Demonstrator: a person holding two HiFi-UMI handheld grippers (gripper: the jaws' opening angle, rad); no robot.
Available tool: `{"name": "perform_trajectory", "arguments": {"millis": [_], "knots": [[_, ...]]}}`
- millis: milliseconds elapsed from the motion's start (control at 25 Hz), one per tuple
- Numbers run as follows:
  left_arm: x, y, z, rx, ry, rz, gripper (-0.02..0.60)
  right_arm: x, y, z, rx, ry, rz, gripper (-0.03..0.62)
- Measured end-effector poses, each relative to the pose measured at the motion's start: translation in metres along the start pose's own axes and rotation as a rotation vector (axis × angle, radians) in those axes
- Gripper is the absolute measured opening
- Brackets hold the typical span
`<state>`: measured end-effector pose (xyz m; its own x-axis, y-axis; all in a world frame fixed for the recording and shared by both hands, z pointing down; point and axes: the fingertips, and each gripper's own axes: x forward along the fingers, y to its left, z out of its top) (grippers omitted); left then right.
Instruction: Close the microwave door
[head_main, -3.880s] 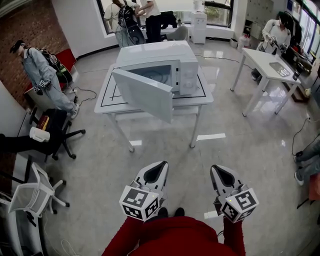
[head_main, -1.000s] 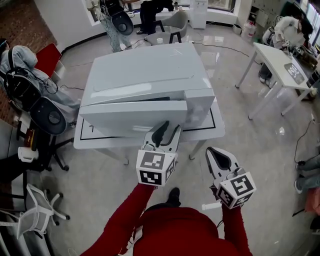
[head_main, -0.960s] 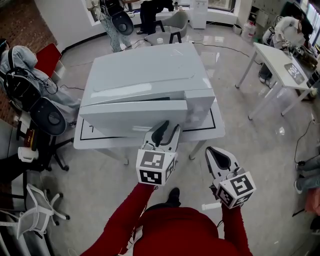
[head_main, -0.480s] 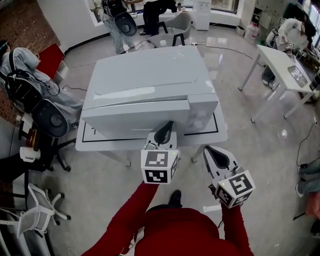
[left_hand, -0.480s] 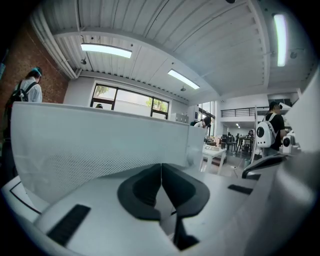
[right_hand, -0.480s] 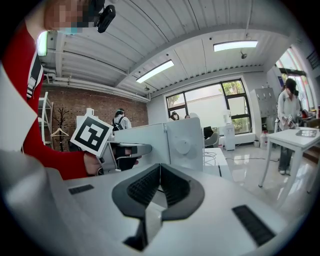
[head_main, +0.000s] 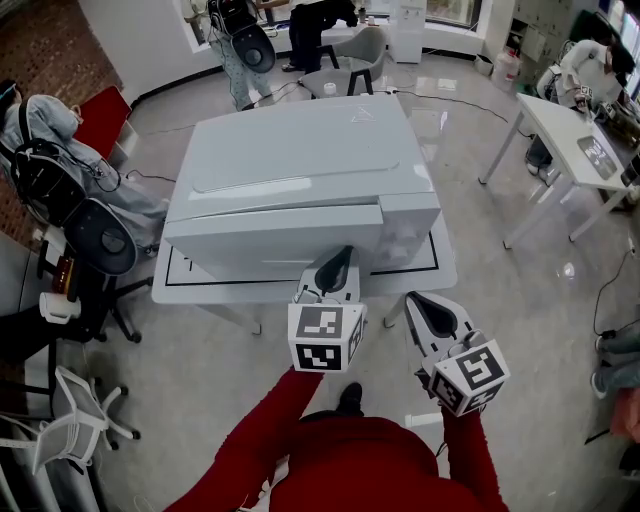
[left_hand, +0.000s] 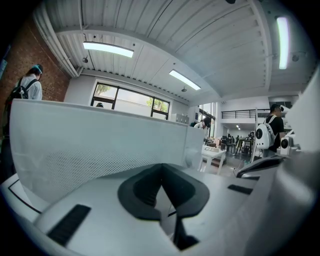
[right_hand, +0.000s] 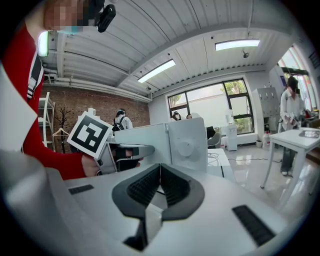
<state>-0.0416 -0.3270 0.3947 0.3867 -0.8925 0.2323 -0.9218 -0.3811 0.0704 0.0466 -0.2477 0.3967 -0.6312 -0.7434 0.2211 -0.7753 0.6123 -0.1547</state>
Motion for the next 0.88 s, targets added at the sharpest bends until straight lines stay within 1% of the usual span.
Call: {"name": "perform_trajectory", "arguments": {"millis": [120, 240, 440, 560, 640, 680, 720, 760, 800, 880], "knots": [[0.005, 0.001, 0.001, 0.016, 0.012, 0.000, 0.012, 0.000, -0.001, 0.000, -0.003, -0.001, -0.001, 0.014], [0.012, 0.007, 0.004, 0.000, 0.020, -0.001, 0.012, 0.001, 0.001, 0.000, -0.006, -0.002, 0.004, 0.014], [0.013, 0.009, 0.007, -0.012, 0.012, -0.015, 0.009, 0.000, -0.002, -0.002, 0.003, 0.007, -0.002, 0.014], [0.012, 0.008, 0.007, 0.001, 0.007, -0.015, 0.009, 0.000, -0.002, 0.003, 0.019, 0.002, -0.009, 0.014], [0.014, 0.008, 0.006, 0.016, 0.004, -0.018, 0.009, 0.000, -0.003, 0.000, 0.008, 0.006, -0.011, 0.014], [0.015, 0.008, 0.006, 0.019, 0.003, -0.032, 0.009, 0.001, -0.003, -0.001, 0.002, 0.005, -0.007, 0.014], [0.015, 0.006, 0.006, 0.019, -0.001, -0.062, 0.009, 0.001, -0.003, -0.002, -0.002, 0.003, -0.005, 0.014], [0.013, 0.001, 0.008, 0.018, -0.014, -0.108, 0.009, 0.002, -0.003, -0.001, -0.004, 0.001, -0.005, 0.014], [0.009, -0.004, 0.014, 0.018, -0.041, -0.163, 0.009, 0.002, -0.004, 0.000, -0.009, -0.004, -0.007, 0.014], [-0.003, -0.015, 0.035, 0.031, -0.125, -0.266, 0.009, 0.000, -0.008, 0.009, -0.023, -0.023, -0.013, 0.014]]}}
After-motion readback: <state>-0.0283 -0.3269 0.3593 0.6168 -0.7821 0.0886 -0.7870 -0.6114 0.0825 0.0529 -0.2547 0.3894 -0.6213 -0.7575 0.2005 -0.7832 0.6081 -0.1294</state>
